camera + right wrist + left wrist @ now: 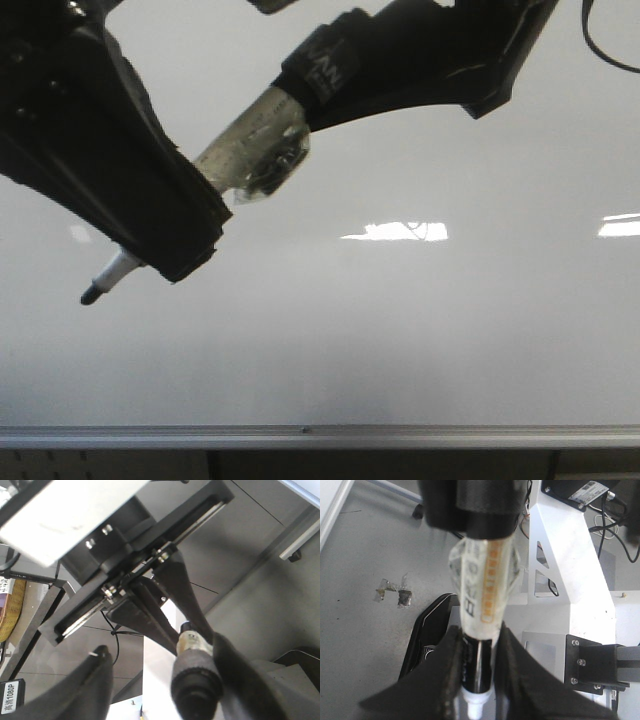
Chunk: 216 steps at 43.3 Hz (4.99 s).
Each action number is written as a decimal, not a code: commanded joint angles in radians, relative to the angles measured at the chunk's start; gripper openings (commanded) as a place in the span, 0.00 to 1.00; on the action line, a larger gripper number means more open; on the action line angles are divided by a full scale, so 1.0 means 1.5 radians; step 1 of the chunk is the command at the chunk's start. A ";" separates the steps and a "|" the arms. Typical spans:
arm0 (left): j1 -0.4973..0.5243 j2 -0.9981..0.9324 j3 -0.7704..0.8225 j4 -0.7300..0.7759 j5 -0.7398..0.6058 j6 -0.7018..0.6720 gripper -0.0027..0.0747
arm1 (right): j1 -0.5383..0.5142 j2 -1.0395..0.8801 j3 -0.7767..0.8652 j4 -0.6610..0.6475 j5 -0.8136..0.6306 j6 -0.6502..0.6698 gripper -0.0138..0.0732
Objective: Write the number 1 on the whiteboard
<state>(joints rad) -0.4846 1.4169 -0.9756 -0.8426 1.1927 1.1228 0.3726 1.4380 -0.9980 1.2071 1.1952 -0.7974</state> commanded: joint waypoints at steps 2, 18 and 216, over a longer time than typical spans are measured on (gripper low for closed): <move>-0.005 -0.021 -0.021 -0.045 0.005 0.002 0.01 | 0.000 -0.019 -0.020 0.057 0.057 -0.013 0.49; -0.005 -0.021 -0.021 -0.063 -0.006 0.002 0.04 | 0.000 -0.019 -0.020 0.056 0.067 -0.016 0.09; 0.278 -0.561 0.324 0.033 -0.587 -0.205 0.01 | -0.034 -0.127 -0.039 -0.074 -0.285 -0.082 0.09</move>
<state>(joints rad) -0.0672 0.5631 -0.4433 -0.7542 0.2988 0.7901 0.3231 1.2693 -1.0050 1.0718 0.6603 -0.9303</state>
